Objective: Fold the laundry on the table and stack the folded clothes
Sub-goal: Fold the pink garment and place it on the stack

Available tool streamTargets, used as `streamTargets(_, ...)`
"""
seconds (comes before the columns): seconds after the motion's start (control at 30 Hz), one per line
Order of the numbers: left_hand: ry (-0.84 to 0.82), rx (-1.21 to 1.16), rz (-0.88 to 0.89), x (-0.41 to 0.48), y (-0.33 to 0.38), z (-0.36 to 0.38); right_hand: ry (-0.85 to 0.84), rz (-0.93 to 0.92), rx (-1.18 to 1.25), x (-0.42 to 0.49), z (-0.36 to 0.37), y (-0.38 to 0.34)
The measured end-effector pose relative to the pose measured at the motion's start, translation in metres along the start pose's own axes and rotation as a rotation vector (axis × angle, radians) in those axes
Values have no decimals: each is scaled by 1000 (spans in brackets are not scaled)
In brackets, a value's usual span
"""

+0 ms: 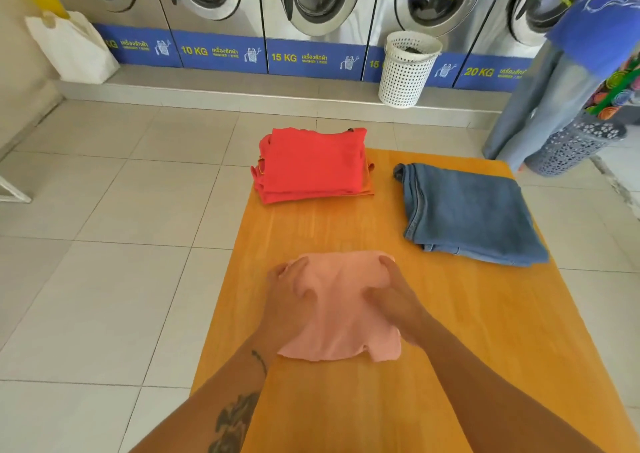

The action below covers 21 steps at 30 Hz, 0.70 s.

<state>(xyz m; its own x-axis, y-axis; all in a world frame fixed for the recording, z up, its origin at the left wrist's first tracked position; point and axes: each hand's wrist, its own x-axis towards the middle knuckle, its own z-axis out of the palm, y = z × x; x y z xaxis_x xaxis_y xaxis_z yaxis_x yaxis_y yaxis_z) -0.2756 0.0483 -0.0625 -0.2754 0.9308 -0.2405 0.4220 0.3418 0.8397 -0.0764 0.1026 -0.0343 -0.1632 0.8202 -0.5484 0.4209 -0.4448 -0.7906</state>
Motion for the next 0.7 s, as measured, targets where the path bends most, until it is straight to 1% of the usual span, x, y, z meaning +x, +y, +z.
streamTargets(0.07,5,-26,17,1,3,-1,1,-6,94,-1,-1,-1)
streamTargets(0.17,35,-108,20,9,7,-7,32,-41,139,4,-6,-7)
streamTargets(0.27,77,-138,24,22,18,-19,71,-55,156,13,-11,-18)
streamTargets(0.37,116,-117,69,43,34,-35,75,-104,127,27,-16,-42)
streamTargets(0.47,133,-80,133,73,51,-53,88,-164,49,45,-21,-74)
streamTargets(0.7,197,21,284,173,102,-102,162,-318,-86,111,-26,-171)
